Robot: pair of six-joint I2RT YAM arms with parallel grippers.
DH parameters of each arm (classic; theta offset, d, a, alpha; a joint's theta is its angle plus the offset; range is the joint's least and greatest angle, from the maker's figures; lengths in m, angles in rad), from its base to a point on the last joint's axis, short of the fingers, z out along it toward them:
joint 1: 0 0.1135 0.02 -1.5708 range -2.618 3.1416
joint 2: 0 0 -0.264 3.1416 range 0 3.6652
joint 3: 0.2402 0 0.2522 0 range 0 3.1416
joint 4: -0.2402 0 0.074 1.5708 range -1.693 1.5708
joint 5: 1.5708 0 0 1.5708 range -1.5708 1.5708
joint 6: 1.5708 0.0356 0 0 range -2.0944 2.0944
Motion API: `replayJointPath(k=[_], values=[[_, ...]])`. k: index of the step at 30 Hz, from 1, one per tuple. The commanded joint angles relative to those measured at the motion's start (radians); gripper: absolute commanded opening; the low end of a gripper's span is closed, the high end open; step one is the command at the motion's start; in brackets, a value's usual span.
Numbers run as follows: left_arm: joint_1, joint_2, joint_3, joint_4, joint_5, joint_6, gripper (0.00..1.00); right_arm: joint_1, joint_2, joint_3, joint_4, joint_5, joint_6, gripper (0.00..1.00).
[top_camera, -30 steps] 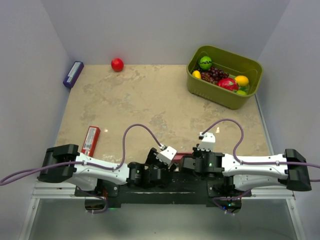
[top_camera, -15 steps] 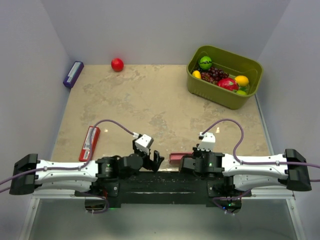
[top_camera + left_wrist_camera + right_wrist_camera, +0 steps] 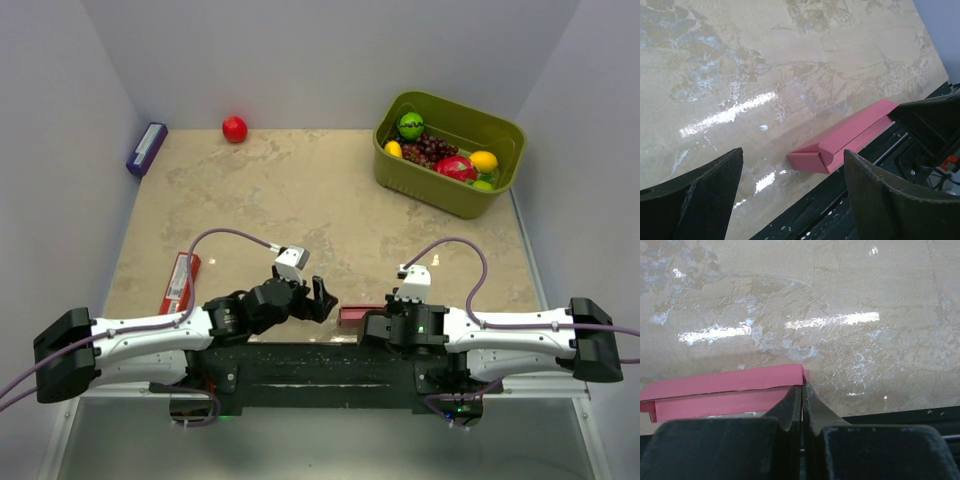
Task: Fold the paper box
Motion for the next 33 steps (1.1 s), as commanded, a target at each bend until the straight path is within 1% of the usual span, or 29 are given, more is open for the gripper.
replayJointPath(k=[1, 10, 13, 19, 24, 33], values=[[0.039, 0.033, 0.003, 0.145, 0.077, -0.069, 0.85, 0.009, 0.024, -0.025, 0.073, -0.096, 0.032, 0.0], [0.077, 0.162, -0.018, 0.281, 0.166, -0.114, 0.85, 0.011, 0.017, -0.038, 0.077, -0.096, 0.037, 0.0], [0.085, 0.188, -0.02, 0.292, 0.17, -0.124, 0.84, 0.012, 0.02, -0.038, 0.082, -0.096, 0.038, 0.0], [0.097, 0.234, -0.034, 0.343, 0.196, -0.151, 0.78, 0.014, 0.017, -0.04, 0.08, -0.094, 0.04, 0.0], [0.097, 0.255, -0.084, 0.393, 0.235, -0.193, 0.7, 0.014, 0.009, -0.04, 0.065, -0.086, 0.049, 0.0], [0.094, 0.258, -0.164, 0.459, 0.239, -0.269, 0.69, 0.015, 0.055, -0.035, 0.071, -0.085, 0.054, 0.0]])
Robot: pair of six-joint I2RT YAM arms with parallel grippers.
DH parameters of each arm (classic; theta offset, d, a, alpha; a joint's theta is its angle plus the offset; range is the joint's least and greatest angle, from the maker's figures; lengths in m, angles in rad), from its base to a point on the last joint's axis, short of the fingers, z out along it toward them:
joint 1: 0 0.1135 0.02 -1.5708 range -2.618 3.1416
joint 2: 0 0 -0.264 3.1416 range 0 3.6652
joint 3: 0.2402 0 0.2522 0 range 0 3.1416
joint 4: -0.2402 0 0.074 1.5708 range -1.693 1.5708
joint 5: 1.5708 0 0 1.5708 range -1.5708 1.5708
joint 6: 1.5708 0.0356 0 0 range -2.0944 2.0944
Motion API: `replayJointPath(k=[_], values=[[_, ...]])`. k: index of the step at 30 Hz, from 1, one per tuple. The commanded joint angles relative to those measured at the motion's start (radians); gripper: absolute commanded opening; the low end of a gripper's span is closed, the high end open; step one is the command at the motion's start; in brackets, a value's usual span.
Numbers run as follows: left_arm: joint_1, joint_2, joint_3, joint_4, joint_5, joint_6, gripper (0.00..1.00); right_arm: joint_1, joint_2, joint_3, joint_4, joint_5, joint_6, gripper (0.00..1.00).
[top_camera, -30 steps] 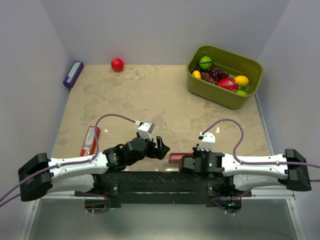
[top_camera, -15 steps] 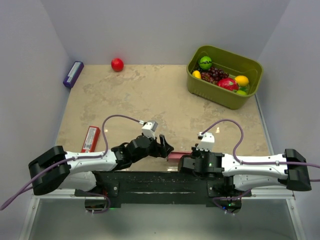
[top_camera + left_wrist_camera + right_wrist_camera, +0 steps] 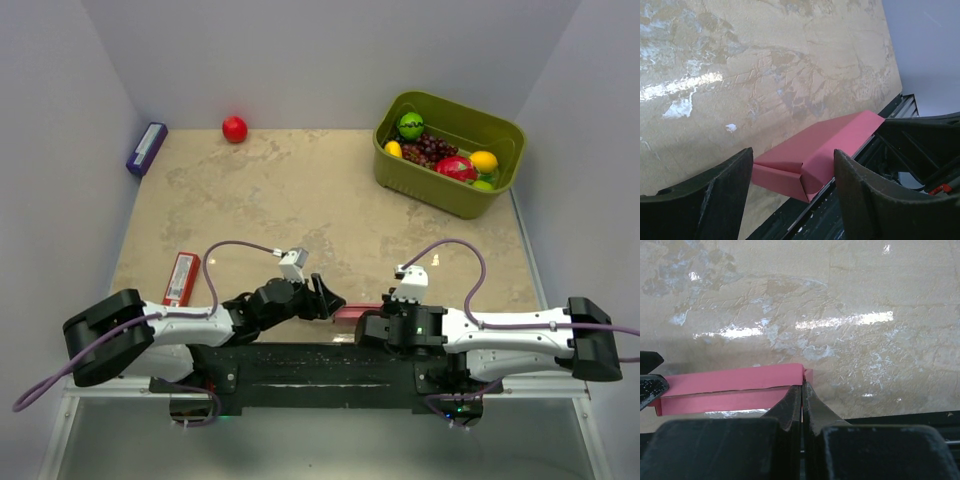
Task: Fold the paper box
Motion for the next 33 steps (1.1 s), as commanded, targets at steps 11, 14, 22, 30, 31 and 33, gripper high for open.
replayJointPath(k=[11, 14, 22, 30, 31, 33], values=[[-0.043, 0.047, -0.118, 0.11, 0.01, -0.118, 0.47, 0.011, 0.057, -0.031, 0.029, -0.088, 0.044, 0.0], [-0.063, 0.064, -0.123, 0.114, -0.002, -0.134, 0.42, 0.011, 0.063, -0.03, 0.032, -0.086, 0.043, 0.0], [-0.133, 0.072, -0.144, 0.099, -0.08, -0.162, 0.35, 0.011, 0.065, -0.036, 0.047, -0.093, 0.044, 0.0], [-0.214, 0.135, -0.159, 0.114, -0.192, -0.135, 0.29, 0.015, 0.071, -0.039, 0.069, -0.096, 0.038, 0.0], [-0.218, 0.148, -0.161, 0.116, -0.206, -0.125, 0.29, 0.013, 0.071, -0.039, 0.069, -0.097, 0.039, 0.0], [-0.225, 0.161, -0.167, 0.117, -0.215, -0.115, 0.28, 0.015, 0.068, -0.04, 0.07, -0.097, 0.041, 0.0]])
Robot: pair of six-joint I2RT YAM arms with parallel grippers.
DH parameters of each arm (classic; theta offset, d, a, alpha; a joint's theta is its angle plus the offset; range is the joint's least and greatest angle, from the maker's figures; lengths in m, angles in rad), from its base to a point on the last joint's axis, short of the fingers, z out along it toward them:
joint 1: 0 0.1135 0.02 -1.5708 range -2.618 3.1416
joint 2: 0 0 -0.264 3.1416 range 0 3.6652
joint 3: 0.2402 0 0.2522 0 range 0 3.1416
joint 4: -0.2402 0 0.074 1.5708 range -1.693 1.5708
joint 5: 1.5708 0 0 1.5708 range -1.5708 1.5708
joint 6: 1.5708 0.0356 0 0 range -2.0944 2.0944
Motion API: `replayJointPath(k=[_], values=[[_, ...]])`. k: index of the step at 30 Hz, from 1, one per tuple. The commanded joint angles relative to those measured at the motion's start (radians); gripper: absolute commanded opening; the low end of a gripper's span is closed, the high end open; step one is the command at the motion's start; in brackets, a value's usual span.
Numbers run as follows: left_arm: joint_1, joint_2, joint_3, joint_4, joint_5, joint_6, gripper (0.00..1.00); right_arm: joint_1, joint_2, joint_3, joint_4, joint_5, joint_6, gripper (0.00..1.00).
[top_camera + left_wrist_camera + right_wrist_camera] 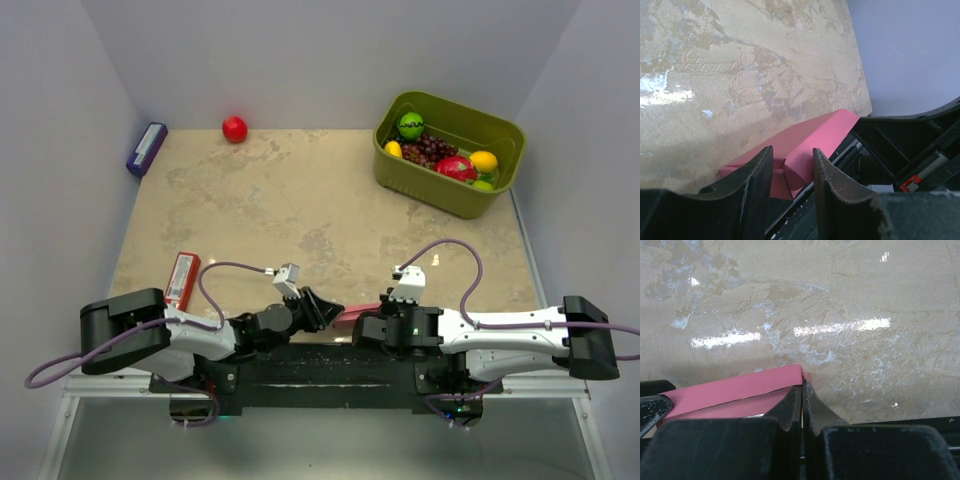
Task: Fold the paper box
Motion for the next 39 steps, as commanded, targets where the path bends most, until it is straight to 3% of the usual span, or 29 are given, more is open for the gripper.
replayJointPath(k=[1, 15, 21, 29, 35, 39], values=[[-0.05, 0.084, -0.046, -0.178, 0.017, 0.074, 0.28, 0.005, 0.035, -0.042, 0.048, -0.126, 0.045, 0.0], [-0.139, 0.187, 0.012, -0.349, -0.057, 0.228, 0.25, 0.005, 0.026, -0.05, 0.072, -0.127, 0.039, 0.0], [-0.181, 0.29, 0.126, -0.527, -0.097, 0.232, 0.22, 0.007, 0.015, -0.038, 0.068, -0.13, 0.028, 0.0], [-0.204, 0.35, 0.185, -0.643, -0.135, 0.215, 0.2, 0.005, -0.024, -0.048, 0.062, -0.149, 0.029, 0.0], [-0.204, 0.364, 0.207, -0.686, -0.148, 0.208, 0.17, 0.007, -0.057, -0.027, -0.012, -0.16, 0.025, 0.18], [-0.204, 0.365, 0.209, -0.689, -0.148, 0.208, 0.17, 0.005, -0.1, -0.008, -0.07, -0.166, 0.02, 0.41]])
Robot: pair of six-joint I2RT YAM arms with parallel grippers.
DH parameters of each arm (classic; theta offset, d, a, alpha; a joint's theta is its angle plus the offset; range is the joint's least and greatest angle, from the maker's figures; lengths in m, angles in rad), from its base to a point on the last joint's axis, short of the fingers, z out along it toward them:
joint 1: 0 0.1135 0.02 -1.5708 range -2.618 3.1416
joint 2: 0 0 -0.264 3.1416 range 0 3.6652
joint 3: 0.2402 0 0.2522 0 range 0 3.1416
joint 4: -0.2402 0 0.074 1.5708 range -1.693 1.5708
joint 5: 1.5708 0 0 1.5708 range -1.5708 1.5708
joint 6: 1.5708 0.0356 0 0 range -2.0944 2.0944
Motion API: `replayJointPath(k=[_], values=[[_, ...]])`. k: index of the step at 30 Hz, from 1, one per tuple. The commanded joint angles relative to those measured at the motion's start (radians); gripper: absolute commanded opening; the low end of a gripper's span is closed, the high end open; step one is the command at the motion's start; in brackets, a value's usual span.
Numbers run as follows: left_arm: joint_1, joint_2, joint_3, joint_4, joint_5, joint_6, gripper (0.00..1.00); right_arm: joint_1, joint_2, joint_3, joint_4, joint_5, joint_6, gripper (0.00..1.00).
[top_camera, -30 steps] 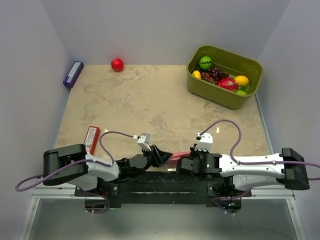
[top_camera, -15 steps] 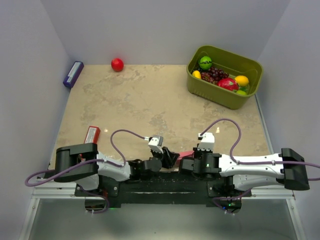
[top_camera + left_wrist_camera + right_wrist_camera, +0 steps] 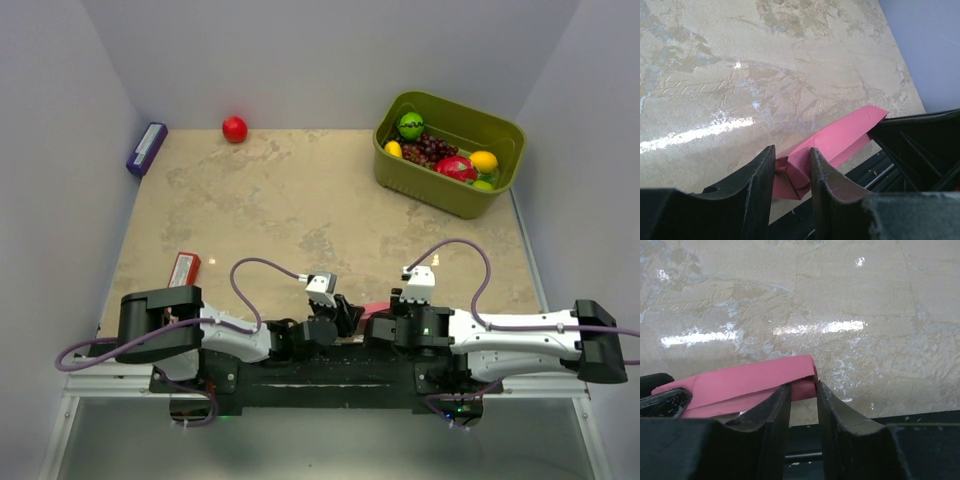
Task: Fold the paper box
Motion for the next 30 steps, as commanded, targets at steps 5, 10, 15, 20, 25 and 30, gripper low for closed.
replayJointPath(k=[5, 10, 15, 20, 25, 30], values=[[-0.026, 0.142, -0.065, -0.477, 0.163, 0.05, 0.17, 0.017, -0.099, 0.044, -0.002, -0.191, 0.026, 0.59], [-0.026, 0.148, -0.063, -0.48, 0.161, 0.051, 0.17, 0.015, -0.168, 0.085, -0.062, -0.18, 0.03, 0.73], [-0.038, 0.15, -0.057, -0.483, 0.157, 0.044, 0.17, -0.069, -0.248, 0.101, -0.031, -0.146, -0.041, 0.89], [-0.056, 0.156, -0.04, -0.514, 0.146, 0.041, 0.17, -0.429, -0.28, 0.013, 0.252, -0.336, -0.382, 0.88], [-0.067, 0.153, -0.029, -0.54, 0.137, 0.028, 0.17, -0.575, -0.248, -0.051, 0.395, -0.447, -0.45, 0.87], [-0.067, 0.167, -0.029, -0.549, 0.138, 0.018, 0.17, -0.594, -0.349, -0.112, 0.389, -0.467, -0.383, 0.79]])
